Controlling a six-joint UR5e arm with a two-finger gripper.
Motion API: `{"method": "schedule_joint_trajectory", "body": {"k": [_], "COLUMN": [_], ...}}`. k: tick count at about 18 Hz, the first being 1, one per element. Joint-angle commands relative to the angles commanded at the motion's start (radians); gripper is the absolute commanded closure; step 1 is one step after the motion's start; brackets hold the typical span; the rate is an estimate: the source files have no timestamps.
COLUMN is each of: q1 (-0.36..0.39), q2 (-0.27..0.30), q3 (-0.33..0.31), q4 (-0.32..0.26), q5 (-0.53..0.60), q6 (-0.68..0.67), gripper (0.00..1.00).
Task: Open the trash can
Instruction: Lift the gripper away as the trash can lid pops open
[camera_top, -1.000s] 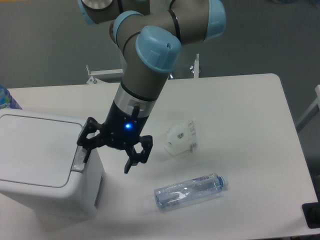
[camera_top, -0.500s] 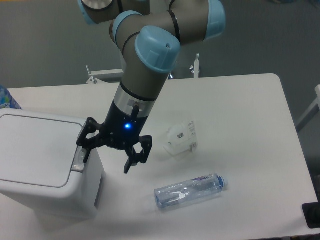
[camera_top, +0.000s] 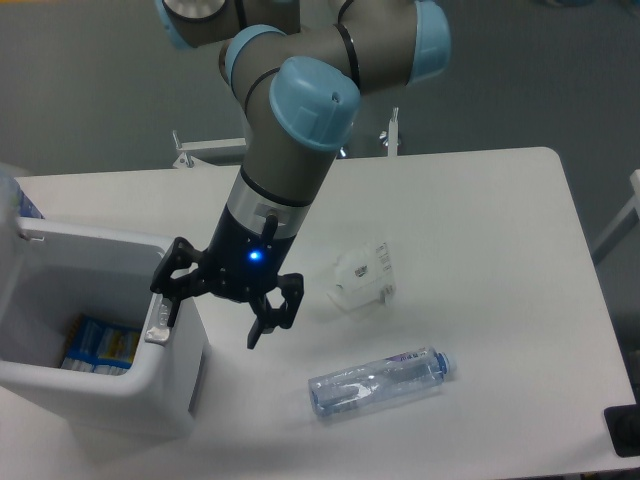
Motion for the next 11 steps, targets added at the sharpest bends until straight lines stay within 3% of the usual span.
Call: {"method": "schedule_joint_trajectory", "body": {"k": [7, 11], "q1": [0.011, 0.107], "q2": [-0.005, -0.024], "q3": [0.026, 0.012], "q4": [0.021, 0.094], "q5": [0.002, 0.07], "q6": [0.005, 0.046], "gripper": [0.0, 0.0]}}
